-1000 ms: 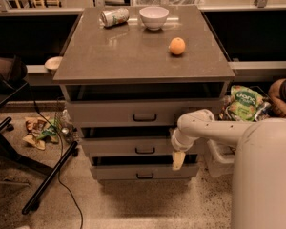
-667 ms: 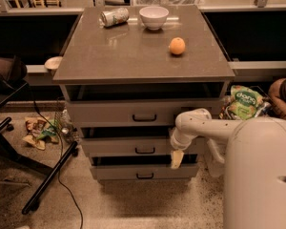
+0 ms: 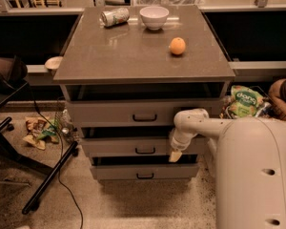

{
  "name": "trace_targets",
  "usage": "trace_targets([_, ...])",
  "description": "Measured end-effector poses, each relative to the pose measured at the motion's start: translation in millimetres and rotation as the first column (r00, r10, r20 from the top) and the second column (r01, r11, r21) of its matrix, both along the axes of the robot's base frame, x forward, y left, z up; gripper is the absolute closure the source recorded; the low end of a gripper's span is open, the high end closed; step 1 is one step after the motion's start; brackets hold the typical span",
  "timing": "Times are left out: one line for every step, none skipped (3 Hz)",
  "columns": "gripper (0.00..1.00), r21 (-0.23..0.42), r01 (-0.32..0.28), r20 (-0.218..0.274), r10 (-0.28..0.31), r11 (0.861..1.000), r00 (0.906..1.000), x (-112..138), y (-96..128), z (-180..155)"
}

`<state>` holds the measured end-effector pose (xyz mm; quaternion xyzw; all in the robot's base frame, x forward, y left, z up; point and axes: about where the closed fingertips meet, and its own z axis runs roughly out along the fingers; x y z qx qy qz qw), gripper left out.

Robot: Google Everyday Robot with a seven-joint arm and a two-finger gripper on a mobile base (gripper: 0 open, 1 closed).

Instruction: Open middle drawer

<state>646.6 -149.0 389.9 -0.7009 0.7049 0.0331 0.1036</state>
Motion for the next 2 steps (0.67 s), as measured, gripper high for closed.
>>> trace_targets([0.64, 0.000, 0.000, 0.000, 0.000, 1.000, 1.0000, 0.2, 0.8, 4.8])
trace_targets([0.89, 0.000, 0.000, 0.000, 0.000, 1.000, 1.0000, 3.3, 0.8, 6.3])
